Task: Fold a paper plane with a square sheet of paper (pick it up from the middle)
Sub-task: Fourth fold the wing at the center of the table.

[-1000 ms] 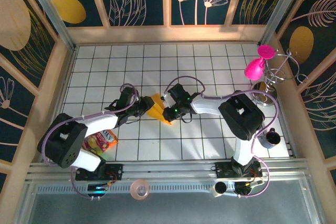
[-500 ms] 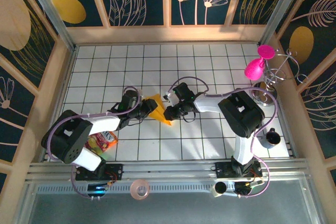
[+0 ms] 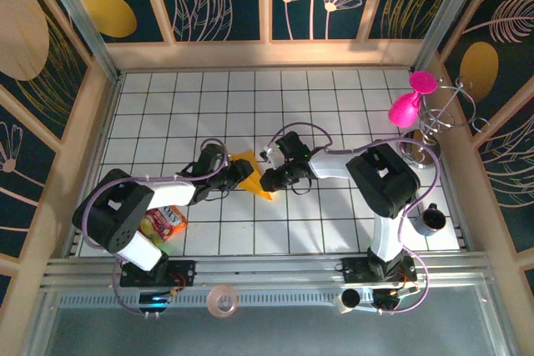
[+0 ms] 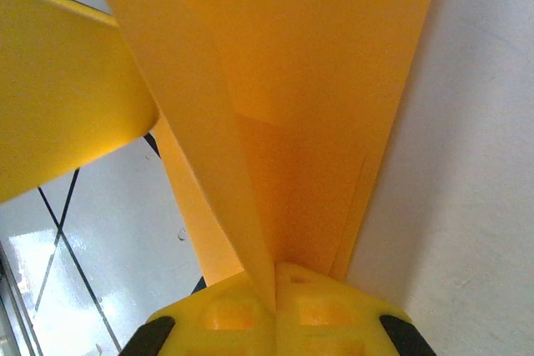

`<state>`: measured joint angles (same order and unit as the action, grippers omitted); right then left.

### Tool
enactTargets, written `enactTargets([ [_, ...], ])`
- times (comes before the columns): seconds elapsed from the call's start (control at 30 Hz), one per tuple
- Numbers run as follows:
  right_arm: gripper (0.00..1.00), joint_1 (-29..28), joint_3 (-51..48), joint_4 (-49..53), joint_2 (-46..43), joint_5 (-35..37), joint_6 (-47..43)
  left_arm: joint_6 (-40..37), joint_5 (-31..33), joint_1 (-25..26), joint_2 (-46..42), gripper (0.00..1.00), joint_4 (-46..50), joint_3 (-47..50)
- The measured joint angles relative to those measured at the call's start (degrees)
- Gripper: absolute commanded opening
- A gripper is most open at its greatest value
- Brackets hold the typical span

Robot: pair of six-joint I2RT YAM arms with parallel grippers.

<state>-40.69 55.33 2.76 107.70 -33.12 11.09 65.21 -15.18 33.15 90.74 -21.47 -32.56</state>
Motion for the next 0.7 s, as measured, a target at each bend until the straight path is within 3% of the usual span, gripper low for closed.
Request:
enactTargets([
  [0.3, 0.06, 0.2, -0.4, -0.9, 0.0, -0.6, 0.2, -0.9, 2.5, 0.1, 2.9, 0.47, 6.4, -3.9],
  [0.57, 0.28, 0.3, -2.5, -2.2, -2.0, -1.5, 1.7, -1.3, 3.9, 0.4, 4.0, 0.47, 11.3, -7.0],
  [0.7, 0.32, 0.3, -3.9, -2.5, -5.5, -0.9, 2.8, -1.3, 3.9, 0.4, 4.2, 0.46, 11.9, -7.3],
])
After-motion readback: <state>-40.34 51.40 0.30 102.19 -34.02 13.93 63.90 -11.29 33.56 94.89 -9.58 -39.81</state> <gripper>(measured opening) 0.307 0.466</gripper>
